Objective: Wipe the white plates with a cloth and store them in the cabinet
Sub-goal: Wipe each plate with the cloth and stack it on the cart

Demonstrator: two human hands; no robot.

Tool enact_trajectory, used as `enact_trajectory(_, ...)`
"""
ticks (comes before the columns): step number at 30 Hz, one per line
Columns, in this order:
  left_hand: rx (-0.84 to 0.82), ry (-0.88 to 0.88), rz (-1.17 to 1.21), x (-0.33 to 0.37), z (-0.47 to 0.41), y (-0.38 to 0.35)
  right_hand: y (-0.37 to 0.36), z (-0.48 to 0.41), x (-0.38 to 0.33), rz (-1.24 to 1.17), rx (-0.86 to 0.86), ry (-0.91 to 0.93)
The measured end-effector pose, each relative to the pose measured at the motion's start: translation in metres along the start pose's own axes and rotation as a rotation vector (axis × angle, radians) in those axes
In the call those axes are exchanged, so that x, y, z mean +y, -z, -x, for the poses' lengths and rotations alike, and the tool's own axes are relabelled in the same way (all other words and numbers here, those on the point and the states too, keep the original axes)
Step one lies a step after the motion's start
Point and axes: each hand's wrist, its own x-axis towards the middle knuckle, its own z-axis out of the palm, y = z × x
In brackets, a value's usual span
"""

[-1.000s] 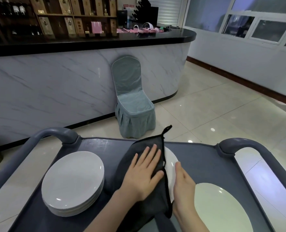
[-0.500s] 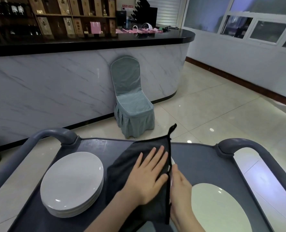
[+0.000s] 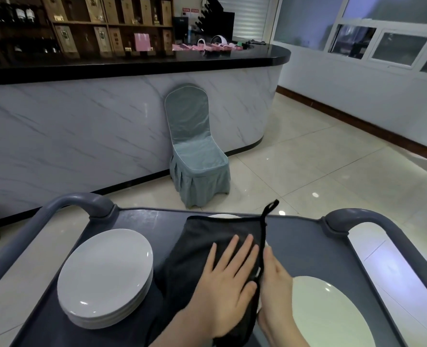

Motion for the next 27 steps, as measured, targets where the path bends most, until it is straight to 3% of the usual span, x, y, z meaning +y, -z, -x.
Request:
enact_trajectory(4, -0.002, 0.030, 0.015, -0.026, -0.032, 0.015, -0.003, 0.010, 0.003, 0.038, -0.077, -0.005)
enact_trajectory(7, 0.084, 0.127, 0.074, -0.050, -0.044, 0.030, 0.005, 0.010, -0.013, 0.198, -0.145, 0.122)
enact_trajectory(12, 0.047, 0.353, 0.667, -0.080, -0.035, 0.045, 0.024, 0.003, -0.050, 0.426, -0.278, 0.346)
enact_trajectory(15, 0.033, 0.305, 0.743, -0.075, -0.035, 0.054, 0.027, 0.000, -0.061, 0.579, -0.402, 0.406)
enact_trajectory(19, -0.064, 0.125, 0.604, -0.056, -0.045, 0.063, 0.016, 0.003, -0.060, 0.775, -0.554, 0.538)
enact_trajectory(22, 0.025, 0.238, 0.787, -0.061, -0.036, 0.063, 0.021, 0.002, -0.064, 0.693, -0.496, 0.555)
enact_trajectory(27, 0.355, 0.648, 1.056, -0.055, -0.003, 0.038, 0.031, -0.003, -0.062, 0.339, -0.142, 0.369)
